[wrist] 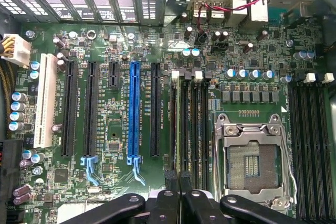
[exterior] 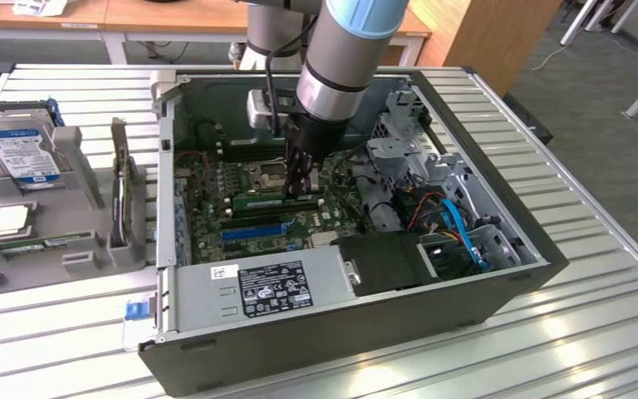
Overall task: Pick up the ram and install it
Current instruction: 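Insert the ram into the slot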
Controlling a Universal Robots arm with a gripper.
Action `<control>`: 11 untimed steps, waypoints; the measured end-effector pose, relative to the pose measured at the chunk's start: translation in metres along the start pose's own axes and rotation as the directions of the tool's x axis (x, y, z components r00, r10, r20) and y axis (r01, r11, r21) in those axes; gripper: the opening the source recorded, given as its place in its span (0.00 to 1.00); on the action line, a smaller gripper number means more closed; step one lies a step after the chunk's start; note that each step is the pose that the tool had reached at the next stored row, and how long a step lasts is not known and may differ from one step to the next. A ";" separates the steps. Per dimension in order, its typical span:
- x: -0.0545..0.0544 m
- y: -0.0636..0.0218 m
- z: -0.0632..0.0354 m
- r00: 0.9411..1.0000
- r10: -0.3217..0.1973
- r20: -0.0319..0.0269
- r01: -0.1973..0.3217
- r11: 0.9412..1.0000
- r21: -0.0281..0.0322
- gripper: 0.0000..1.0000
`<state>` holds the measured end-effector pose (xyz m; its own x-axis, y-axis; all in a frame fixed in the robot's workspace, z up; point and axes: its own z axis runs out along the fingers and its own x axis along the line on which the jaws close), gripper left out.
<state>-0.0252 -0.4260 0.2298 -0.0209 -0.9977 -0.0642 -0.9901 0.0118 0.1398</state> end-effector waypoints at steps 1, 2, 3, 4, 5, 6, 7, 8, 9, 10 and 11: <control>0.000 0.0000 0.0001 1.000 0.000 0.000 0.000 1.000 0.000 0.12; 0.000 -0.0001 0.0002 1.000 0.000 0.000 0.000 1.000 0.000 0.12; 0.000 -0.0001 0.0002 1.000 0.000 0.000 0.000 1.000 0.000 0.12; 0.000 0.0000 0.0001 1.000 0.000 0.000 0.000 1.000 0.000 0.12; 0.000 0.0000 0.0003 1.000 0.000 0.000 0.000 1.000 0.000 0.12; 0.000 0.0000 0.0004 1.000 0.000 0.000 0.000 1.000 0.000 0.12; 0.000 -0.0001 0.0004 1.000 0.000 0.000 0.000 1.000 0.000 0.12; 0.000 -0.0001 0.0005 1.000 0.000 0.000 0.000 1.000 0.000 0.12; 0.000 -0.0001 0.0009 1.000 0.000 0.000 0.000 1.000 0.000 0.12; 0.000 -0.0001 0.0010 1.000 0.000 0.000 0.000 1.000 0.000 0.12; 0.000 -0.0001 0.0010 1.000 0.000 0.000 0.000 1.000 0.000 0.12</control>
<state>-0.0253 -0.4257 0.2288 -0.0210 -0.9977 -0.0642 -0.9901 0.0118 0.1398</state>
